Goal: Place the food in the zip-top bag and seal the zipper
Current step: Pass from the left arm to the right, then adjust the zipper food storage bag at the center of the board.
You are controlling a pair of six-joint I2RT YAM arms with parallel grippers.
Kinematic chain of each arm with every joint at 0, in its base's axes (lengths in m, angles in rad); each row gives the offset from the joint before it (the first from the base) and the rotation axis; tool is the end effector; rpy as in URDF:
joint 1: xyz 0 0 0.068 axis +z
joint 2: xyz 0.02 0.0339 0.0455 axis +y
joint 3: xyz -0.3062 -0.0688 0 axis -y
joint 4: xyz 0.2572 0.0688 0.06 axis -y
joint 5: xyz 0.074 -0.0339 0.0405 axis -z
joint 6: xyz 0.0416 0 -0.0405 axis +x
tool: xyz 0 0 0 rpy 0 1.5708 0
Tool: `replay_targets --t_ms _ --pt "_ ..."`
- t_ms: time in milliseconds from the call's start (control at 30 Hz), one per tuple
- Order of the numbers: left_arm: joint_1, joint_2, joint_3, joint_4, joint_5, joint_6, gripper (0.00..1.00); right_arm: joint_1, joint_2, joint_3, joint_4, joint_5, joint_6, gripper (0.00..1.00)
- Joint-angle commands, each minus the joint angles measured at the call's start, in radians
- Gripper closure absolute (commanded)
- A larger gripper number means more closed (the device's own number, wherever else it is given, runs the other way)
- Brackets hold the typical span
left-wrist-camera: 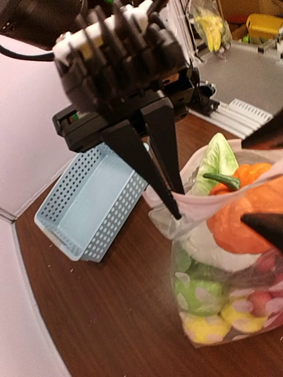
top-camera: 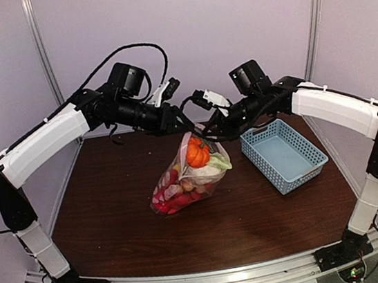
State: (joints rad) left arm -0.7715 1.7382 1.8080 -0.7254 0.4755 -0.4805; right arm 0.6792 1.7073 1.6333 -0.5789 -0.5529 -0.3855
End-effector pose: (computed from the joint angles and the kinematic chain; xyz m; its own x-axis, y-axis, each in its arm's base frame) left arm 0.2816 -0.3005 0.4256 -0.7943 0.1993 -0.5739 0.5783 0.5373 -0.6139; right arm 0.3049 0.2742 0.3912 -0.1149 -0.5041 -0.8560 -0.9738 0.2273 -0.0031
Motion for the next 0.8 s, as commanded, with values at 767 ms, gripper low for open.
replay_targets --t_ms 767 --pt "-0.397 -0.324 -0.717 0.548 -0.891 -0.377 0.6 -0.001 -0.088 0.004 0.022 0.076 0.223 1.0"
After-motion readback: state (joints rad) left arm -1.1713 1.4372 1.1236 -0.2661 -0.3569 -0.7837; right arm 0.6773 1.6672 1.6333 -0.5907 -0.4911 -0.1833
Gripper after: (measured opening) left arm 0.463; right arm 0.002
